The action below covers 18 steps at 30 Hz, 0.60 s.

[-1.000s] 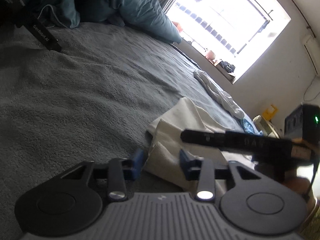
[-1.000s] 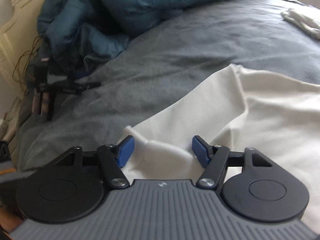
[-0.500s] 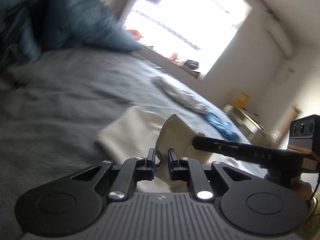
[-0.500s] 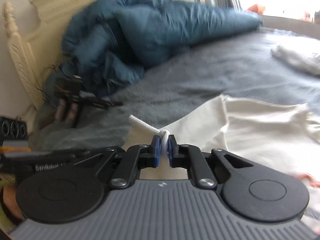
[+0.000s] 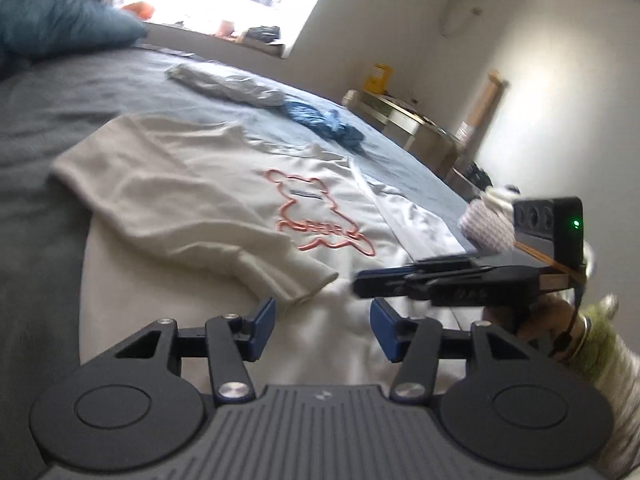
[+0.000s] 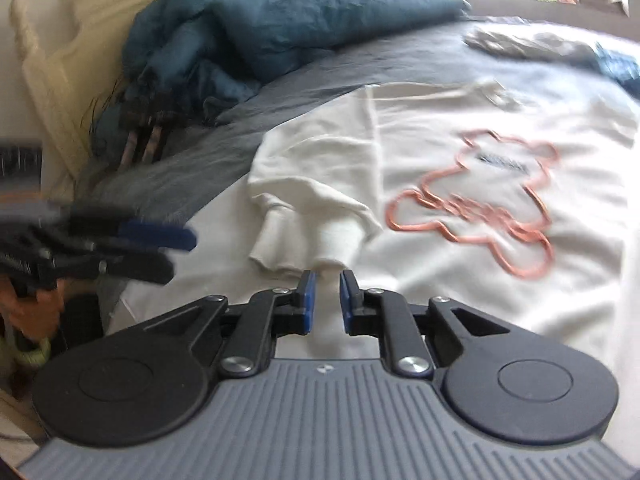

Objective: Fold clothes

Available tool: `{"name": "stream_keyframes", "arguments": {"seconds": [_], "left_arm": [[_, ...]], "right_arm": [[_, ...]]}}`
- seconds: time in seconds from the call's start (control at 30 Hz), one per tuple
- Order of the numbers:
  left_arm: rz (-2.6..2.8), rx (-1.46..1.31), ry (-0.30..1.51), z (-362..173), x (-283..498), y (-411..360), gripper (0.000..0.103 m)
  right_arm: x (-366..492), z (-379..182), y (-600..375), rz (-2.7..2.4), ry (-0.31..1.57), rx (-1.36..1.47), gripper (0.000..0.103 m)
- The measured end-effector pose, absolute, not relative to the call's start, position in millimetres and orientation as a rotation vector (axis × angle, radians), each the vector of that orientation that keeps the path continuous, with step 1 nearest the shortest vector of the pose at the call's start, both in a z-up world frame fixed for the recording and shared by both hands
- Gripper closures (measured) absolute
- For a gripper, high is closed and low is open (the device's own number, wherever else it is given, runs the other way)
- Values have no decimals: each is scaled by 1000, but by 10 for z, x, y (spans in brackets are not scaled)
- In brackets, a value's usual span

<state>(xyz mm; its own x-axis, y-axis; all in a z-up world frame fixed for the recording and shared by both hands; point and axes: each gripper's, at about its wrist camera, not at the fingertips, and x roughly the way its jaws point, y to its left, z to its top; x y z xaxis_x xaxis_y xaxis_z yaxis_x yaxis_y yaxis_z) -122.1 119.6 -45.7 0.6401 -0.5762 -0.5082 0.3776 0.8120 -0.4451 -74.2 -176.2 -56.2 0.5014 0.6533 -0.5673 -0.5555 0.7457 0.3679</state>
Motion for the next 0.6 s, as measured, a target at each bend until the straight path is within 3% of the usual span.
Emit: {"name": "stream_keyframes", "arguments": {"seconds": [0.17,0.3,0.57,0.6], "left_arm": [[-441,-537,752,-601,-907,1393,45],[-427,-736,873,-819,-524,1480,45],[-372,-725,907,-934,-336,1386,64],[-368,-711,904,-930,-336,1357,73]], "right_arm": [[-461,-546,-1904,727,769,414,69],[-272,-699,-1762,696,827,458,62],[-124,-892,-1654,737,924,472,62],[-113,-888,-1638,752,929,467,63]]}}
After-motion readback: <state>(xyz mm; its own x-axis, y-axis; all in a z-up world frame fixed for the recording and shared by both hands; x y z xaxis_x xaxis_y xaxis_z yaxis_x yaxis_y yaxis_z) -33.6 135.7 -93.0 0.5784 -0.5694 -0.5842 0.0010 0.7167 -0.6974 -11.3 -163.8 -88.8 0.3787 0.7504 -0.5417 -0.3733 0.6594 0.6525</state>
